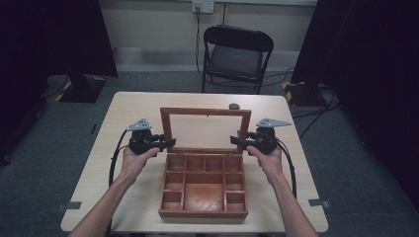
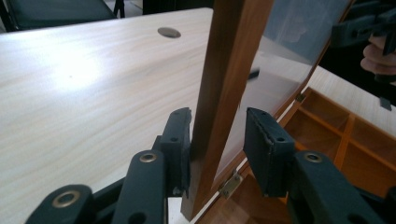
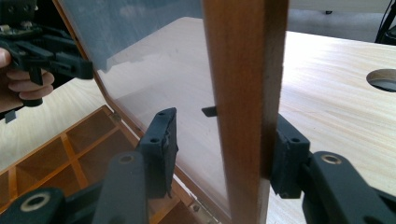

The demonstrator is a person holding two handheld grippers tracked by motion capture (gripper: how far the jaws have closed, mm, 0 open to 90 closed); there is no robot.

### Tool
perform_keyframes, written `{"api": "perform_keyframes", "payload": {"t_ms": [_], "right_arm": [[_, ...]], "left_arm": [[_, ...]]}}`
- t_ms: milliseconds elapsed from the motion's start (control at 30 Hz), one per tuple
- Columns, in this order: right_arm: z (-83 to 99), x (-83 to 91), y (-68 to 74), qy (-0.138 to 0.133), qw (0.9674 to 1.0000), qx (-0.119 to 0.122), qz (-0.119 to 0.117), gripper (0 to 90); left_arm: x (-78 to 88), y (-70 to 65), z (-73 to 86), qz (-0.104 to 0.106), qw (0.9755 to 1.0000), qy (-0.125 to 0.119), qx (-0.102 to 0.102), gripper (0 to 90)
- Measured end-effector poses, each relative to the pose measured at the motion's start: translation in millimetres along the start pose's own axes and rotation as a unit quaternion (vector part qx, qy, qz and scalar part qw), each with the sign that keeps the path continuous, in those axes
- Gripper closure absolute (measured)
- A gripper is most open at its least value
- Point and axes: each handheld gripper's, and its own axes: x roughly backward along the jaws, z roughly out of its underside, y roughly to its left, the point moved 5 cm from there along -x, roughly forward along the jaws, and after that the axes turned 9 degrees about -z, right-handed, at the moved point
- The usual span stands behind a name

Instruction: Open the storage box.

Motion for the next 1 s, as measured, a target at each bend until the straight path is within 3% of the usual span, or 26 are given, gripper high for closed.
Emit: {"api": "perform_keyframes", "payload": {"t_ms": [400, 767, 1000], "right_arm": [[1.6, -6.4, -8.4, -0.005, 0.9999, -0.003, 0.015, 51.9], [3.2, -11.1, -18.2, -0.012, 0.9996, -0.019, 0.02, 54.3], [3.5, -14.2, -21.9, -0.013, 0.9993, -0.026, 0.023, 53.4]], "left_arm": [[-7.1, 6.2, 7.8, -0.001, 0.9999, 0.005, 0.01, 62.8], [-18.1, 9.0, 7.6, -0.001, 0.9995, 0.017, 0.025, 57.2], [-20.8, 13.6, 7.4, -0.001, 0.9993, 0.02, 0.031, 62.2]]}}
